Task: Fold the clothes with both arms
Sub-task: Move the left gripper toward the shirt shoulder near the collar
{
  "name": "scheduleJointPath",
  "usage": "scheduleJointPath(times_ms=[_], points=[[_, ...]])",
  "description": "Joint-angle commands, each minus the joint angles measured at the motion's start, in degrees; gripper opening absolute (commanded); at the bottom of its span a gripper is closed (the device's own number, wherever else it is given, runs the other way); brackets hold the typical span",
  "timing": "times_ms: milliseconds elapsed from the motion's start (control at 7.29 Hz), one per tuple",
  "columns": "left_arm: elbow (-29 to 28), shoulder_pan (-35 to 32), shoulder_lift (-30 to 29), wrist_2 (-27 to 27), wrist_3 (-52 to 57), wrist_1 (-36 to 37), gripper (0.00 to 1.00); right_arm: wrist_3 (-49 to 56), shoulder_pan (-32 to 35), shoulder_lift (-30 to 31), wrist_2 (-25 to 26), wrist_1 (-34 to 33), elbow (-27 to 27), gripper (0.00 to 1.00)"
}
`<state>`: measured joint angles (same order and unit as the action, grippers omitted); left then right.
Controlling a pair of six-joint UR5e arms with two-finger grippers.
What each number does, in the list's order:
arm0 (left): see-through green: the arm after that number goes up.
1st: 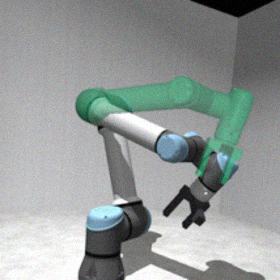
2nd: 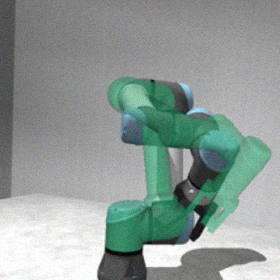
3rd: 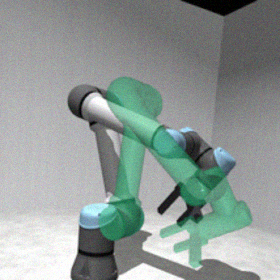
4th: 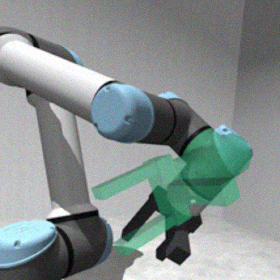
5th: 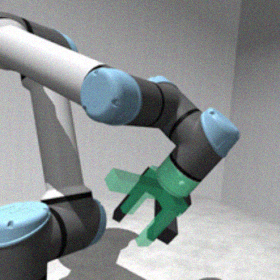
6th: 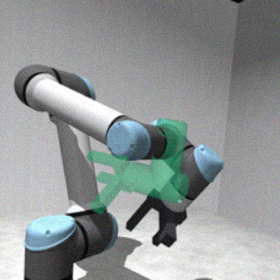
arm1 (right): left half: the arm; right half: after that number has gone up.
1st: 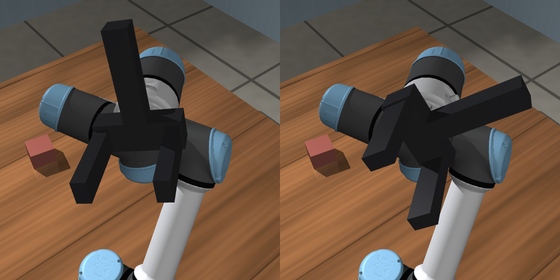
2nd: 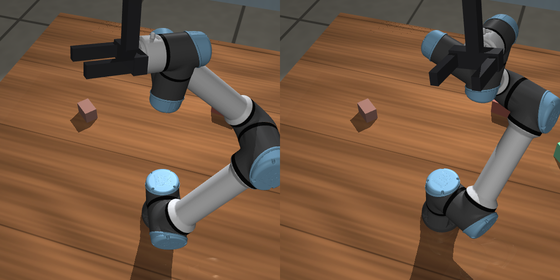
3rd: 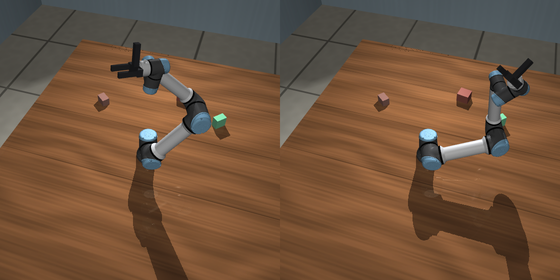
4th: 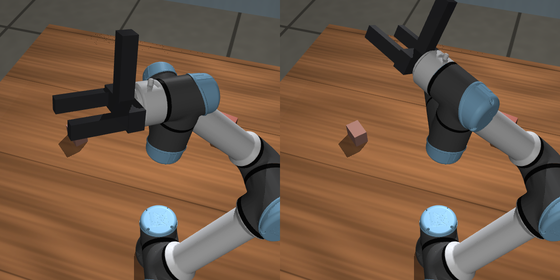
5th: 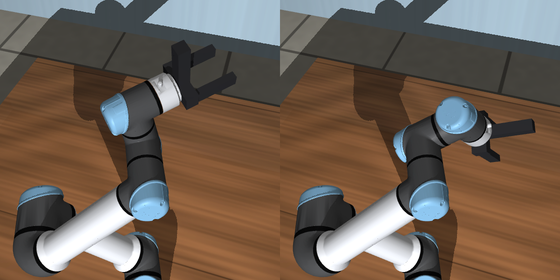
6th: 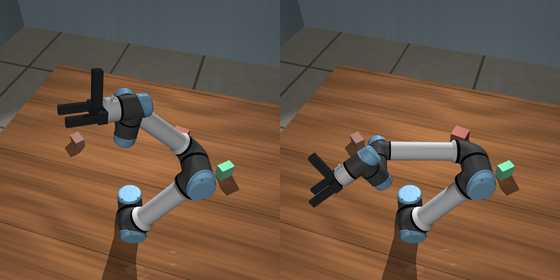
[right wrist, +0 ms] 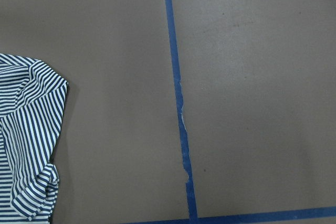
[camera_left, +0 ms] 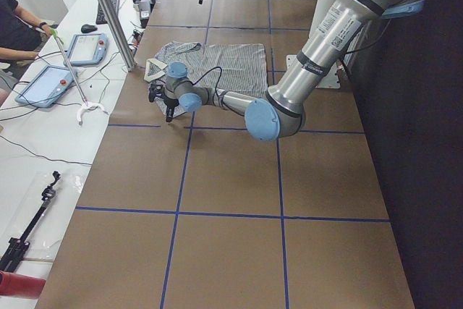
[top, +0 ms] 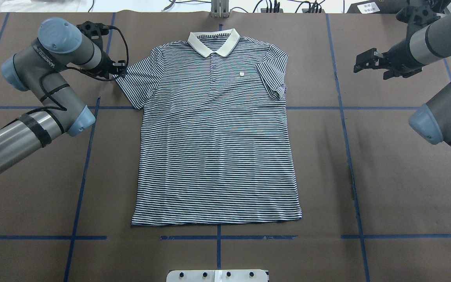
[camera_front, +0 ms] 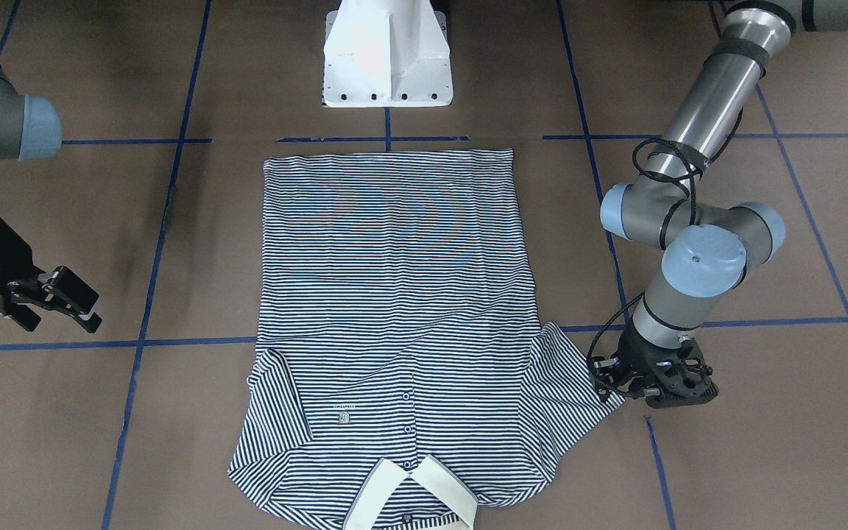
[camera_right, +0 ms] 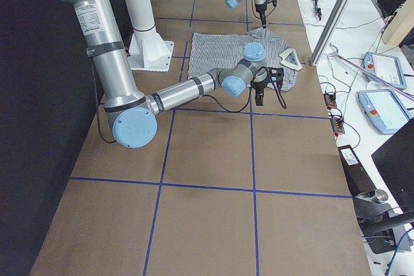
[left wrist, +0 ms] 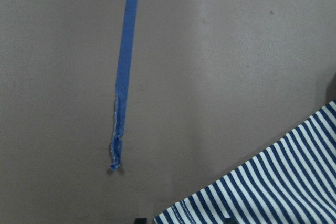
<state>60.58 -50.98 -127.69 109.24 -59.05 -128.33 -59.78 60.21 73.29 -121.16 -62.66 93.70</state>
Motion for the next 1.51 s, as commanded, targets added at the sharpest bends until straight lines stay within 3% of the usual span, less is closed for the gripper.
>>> scheduleJointPath(times_ms=[0,274,412,960,1372], points=[[-0.63,0.00,-0.27,-0.26,0.08,-0.17,0.55,0.11,0.00,0.18,-0.04,-0.01,-0.09,1.00],[-0.81,0.00,-0.45,-0.26,0.17,-0.17,0.55,0.11,0.00,0.01,0.05,0.08,-0.09,1.00],[-0.81,0.00,-0.45,-0.26,0.17,-0.17,0.48,0.11,0.00,-0.08,-0.12,0.08,0.00,1.00],[-1.60,0.00,-1.76,-1.75,-0.10,0.09,0.00,0.11,0.00,0.10,0.13,0.08,0.00,1.00],[-0.81,-0.17,-2.91,-1.58,-0.36,0.62,0.00,0.11,0.00,0.01,0.23,0.08,-0.09,1.00]])
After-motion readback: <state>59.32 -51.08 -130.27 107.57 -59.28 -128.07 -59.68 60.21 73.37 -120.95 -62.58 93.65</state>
